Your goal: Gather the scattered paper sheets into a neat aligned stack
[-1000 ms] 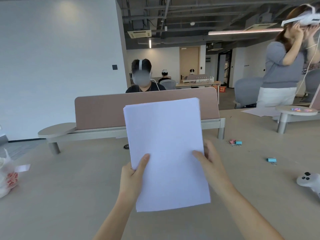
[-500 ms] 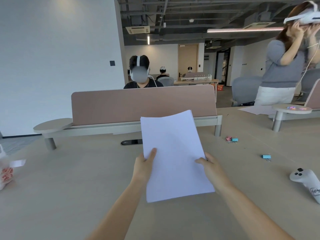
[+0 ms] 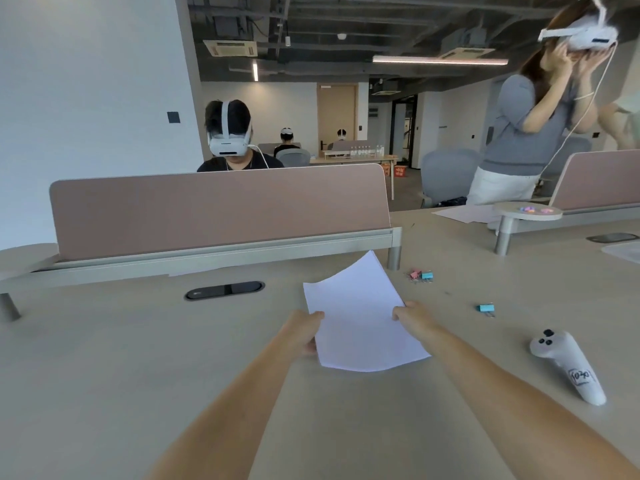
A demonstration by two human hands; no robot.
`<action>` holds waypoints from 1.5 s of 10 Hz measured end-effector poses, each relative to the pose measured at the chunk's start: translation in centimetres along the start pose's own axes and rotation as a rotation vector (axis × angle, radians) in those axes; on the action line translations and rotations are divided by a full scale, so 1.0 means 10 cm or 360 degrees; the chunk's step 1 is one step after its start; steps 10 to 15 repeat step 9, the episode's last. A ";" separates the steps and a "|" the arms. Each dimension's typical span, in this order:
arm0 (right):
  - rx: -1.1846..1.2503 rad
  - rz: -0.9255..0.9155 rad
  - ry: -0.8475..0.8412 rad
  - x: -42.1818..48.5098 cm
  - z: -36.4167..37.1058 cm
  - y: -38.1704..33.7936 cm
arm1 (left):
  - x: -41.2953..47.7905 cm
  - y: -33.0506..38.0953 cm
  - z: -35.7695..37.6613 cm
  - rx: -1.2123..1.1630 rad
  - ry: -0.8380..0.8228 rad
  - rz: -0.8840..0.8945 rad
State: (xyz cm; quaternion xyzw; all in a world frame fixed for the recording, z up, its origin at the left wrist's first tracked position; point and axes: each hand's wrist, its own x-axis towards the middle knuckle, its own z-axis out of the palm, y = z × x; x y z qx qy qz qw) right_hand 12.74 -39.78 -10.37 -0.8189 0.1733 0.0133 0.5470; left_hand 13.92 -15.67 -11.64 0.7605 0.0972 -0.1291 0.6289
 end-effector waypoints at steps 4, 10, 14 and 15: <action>-0.0405 -0.0087 0.0358 0.43 -0.05 -0.03 | 0.04 0.23 0.09 0.0273 0.0022 -0.0119; 0.0180 -0.1266 0.0436 -1.27 -0.89 -1.00 | -1.74 1.11 -0.68 0.0190 0.0299 0.1548; 0.0180 -0.1266 0.0436 -1.27 -0.89 -1.00 | -1.74 1.11 -0.68 0.0190 0.0299 0.1548; 0.0180 -0.1266 0.0436 -1.27 -0.89 -1.00 | -1.74 1.11 -0.68 0.0190 0.0299 0.1548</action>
